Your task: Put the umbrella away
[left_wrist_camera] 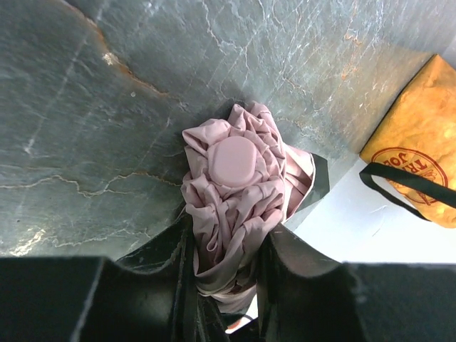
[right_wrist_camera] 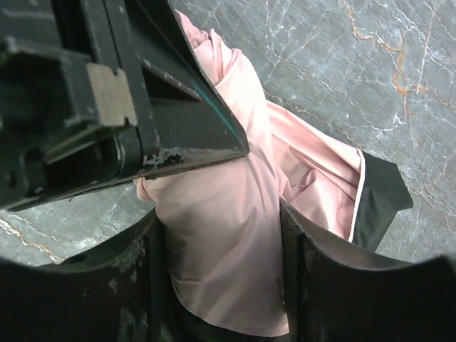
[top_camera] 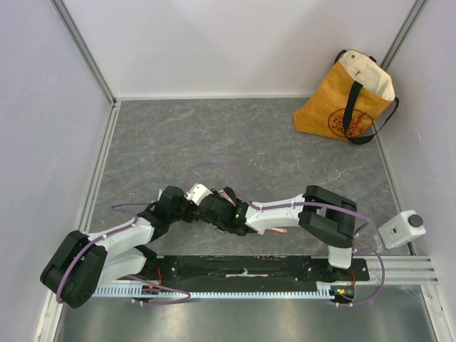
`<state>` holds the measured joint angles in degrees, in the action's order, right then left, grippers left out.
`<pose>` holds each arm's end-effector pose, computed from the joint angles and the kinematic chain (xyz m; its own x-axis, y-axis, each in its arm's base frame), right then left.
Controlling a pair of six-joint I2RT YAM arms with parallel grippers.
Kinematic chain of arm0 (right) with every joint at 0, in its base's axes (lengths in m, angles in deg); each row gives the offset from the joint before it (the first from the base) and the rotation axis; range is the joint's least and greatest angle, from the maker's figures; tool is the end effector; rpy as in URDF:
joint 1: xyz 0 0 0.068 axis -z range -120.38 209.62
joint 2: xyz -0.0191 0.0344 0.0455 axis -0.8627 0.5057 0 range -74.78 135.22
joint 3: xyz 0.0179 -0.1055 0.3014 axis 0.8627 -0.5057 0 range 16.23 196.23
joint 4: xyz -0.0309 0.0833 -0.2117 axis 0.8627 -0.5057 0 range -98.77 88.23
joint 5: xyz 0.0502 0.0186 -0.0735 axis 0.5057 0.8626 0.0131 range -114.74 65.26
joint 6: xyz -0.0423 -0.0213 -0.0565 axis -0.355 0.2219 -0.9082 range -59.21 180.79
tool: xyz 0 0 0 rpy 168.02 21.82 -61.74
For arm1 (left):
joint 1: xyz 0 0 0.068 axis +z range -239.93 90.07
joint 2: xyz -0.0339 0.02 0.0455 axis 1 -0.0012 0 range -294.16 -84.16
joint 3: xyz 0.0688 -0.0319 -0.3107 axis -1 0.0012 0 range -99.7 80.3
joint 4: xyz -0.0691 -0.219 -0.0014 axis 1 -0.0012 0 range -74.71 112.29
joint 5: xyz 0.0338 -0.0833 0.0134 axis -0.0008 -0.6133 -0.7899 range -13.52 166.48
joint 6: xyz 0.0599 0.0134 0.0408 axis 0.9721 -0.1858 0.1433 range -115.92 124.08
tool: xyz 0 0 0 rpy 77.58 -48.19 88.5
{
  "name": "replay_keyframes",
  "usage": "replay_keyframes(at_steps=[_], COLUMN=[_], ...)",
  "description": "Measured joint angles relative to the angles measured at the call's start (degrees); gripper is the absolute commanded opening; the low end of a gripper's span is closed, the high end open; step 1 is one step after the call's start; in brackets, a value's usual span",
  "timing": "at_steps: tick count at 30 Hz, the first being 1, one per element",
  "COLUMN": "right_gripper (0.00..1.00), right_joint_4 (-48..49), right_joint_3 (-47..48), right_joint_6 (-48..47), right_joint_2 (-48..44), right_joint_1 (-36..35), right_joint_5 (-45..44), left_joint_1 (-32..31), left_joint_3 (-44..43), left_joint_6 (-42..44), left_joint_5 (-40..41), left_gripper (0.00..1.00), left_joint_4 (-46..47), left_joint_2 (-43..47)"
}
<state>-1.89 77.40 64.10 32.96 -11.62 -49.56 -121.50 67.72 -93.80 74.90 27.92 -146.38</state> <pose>0.1509 0.3635 0.2046 -0.2779 -0.6554 -0.7023 -0.7520 0.6033 -0.2655 0.1304 -0.0821 0.1740 -0.4539 -0.8832 0.1178 -0.6605 0.2448 -0.7097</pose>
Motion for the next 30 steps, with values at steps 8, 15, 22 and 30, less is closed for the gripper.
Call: replay_keyframes(at_steps=[8,15,22,30], right_gripper=[0.05,0.0,0.0,0.0], right_joint_4=[4.72,3.56,2.78,4.96], right_joint_3=[-2.01,-0.72,-0.13,0.42], right_joint_6=[-5.77,-8.83,-9.99,-8.66], right_joint_2=[1.14,1.81,1.05,1.53], right_joint_1=[-3.15,-3.26,1.66,10.29], right_joint_5=[-7.17,-5.62,7.52,29.86], left_joint_1=[0.0,0.0,0.0,-0.81], left_joint_3=[-3.45,-2.25,0.37,7.5], left_joint_6=[-0.76,-1.92,0.5,4.57], left_joint_5=[-1.55,-0.81,0.22,5.81], left_gripper=[0.02,0.41,0.95,0.96], left_joint_4=[-7.15,-7.69,-3.17,0.79], left_joint_2=[-0.55,1.55,5.49,16.24])
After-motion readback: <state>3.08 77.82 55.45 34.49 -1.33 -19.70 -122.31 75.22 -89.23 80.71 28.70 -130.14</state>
